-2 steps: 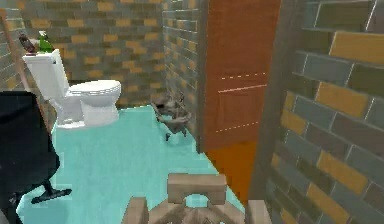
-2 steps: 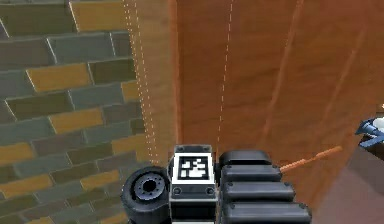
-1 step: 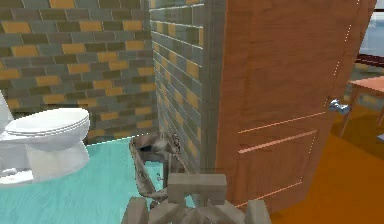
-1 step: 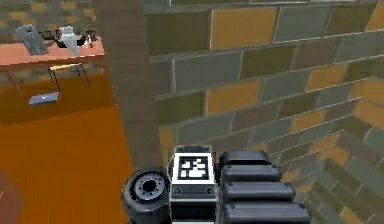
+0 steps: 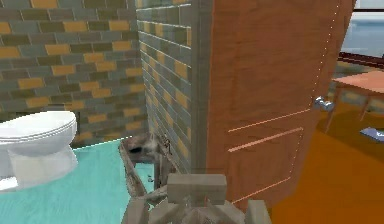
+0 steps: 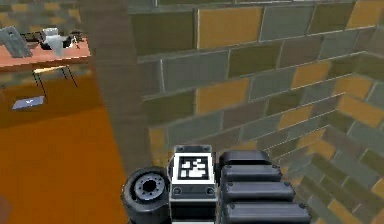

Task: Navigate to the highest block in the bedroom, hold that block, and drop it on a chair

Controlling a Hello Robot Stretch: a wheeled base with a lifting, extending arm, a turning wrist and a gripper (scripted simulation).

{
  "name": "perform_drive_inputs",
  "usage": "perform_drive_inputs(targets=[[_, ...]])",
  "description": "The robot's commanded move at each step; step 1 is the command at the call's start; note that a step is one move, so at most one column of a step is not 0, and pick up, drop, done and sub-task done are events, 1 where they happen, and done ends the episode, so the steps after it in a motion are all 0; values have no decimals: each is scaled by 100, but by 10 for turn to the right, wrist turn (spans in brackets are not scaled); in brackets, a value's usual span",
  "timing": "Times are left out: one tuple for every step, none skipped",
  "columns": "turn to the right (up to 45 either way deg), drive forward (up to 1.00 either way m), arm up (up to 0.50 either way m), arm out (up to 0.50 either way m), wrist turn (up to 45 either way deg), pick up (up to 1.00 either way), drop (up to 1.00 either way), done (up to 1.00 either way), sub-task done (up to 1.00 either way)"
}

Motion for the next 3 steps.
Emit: perform_drive_inputs(targets=[[0,10,0,0,0,0,0,0,0],[420,0,0,0,0,0,0,0,0],[0,75,0,0,0,0,0,0,0]])
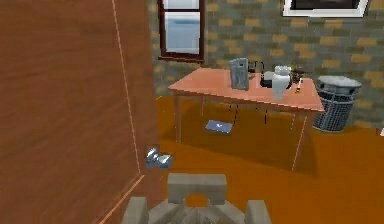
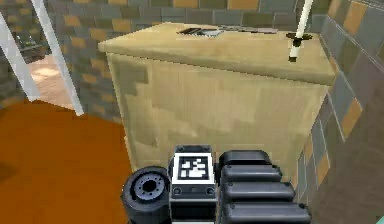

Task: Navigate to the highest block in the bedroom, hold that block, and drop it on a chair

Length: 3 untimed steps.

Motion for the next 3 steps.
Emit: perform_drive_inputs(targets=[[390,0,0,0,0,0,0,0,0],[0,50,0,0,0,0,0,0,0],[-450,0,0,0,0,0,0,0,0]])
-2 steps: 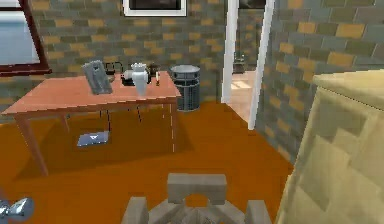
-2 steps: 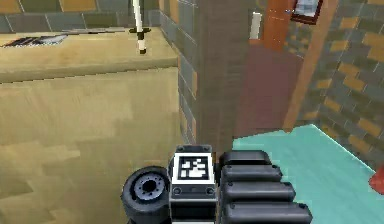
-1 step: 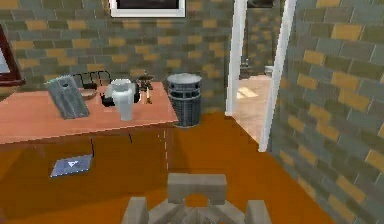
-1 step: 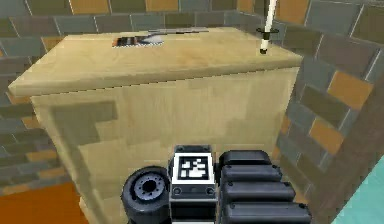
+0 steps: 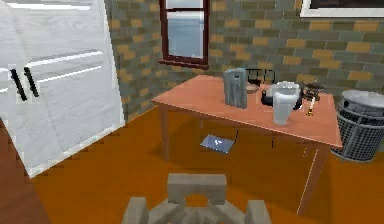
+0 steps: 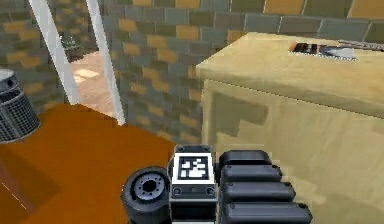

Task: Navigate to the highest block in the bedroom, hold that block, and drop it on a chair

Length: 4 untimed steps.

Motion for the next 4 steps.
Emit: perform_drive_inputs(targets=[[-60,0,0,0,0,0,0,0,0],[0,75,0,0,0,0,0,0,0],[-330,0,0,0,0,0,0,0,0],[0,95,0,0,0,0,0,0,0]])
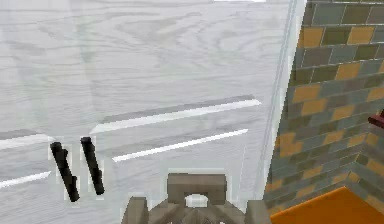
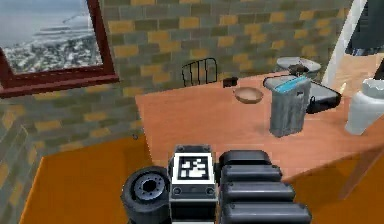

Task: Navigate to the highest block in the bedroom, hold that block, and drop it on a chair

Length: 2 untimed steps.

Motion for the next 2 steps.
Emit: perform_drive_inputs(targets=[[0,30,0,0,0,0,0,0,0],[450,0,0,0,0,0,0,0,0]])
